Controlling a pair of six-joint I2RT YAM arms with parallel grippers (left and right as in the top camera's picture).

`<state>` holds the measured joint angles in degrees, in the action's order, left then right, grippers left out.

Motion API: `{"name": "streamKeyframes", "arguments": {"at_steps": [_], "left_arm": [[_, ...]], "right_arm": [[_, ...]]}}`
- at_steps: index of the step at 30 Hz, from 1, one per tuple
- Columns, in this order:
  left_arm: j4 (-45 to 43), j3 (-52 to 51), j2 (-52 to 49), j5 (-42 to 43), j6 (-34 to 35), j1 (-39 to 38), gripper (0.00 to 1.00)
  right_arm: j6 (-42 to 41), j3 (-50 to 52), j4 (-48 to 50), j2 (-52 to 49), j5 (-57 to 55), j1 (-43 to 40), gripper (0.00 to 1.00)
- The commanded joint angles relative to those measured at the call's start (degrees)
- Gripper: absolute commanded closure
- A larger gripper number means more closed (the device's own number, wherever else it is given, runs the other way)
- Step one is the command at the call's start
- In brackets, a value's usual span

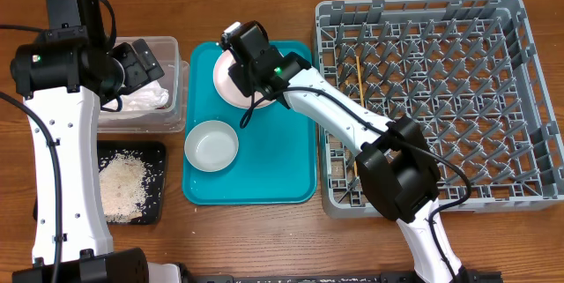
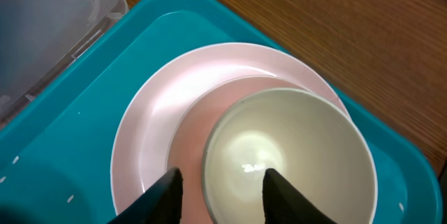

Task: Sort waste into correct bins and load items into the dishwasher
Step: 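Grasp the white paper cup with the right gripper and lift it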

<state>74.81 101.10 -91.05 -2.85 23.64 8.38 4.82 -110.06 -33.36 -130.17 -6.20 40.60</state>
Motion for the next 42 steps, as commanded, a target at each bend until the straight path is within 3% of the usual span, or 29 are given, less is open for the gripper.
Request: {"name": "streamKeyframes", "arguments": {"at_steps": [1,7,14,29,35,42], "left_arm": [[0.0,0.9,0.0,-0.3,-0.3,0.2,0.0],[0.0,0.9,0.0,-0.3,-0.3,0.2,0.0],[-0.1,0.9,0.0,-0.3,-0.3,0.2,0.0],[-0.1,0.9,0.0,-0.3,-0.3,0.2,0.0],[-0.1,0.9,0.0,-0.3,-0.3,0.2,0.0],[0.0,0.9,0.0,-0.3,-0.3,0.2,0.0]], "right_arm": [[0.2,-0.2,-0.2,-0.2,-0.7,0.1,0.65],[0.2,-0.2,-3.5,-0.2,-0.6,0.1,0.67],[0.2,-0.2,-3.9,-0.2,-0.7,0.1,0.79],[0.2,-0.2,-5.1,-1.0,-0.6,0.1,0.79],[0.2,-0.3,-4.2,-0.5,-0.9,0.1,0.95],[0.2,-0.3,-3.4,3.7,-7.2,0.1,0.96]]}}
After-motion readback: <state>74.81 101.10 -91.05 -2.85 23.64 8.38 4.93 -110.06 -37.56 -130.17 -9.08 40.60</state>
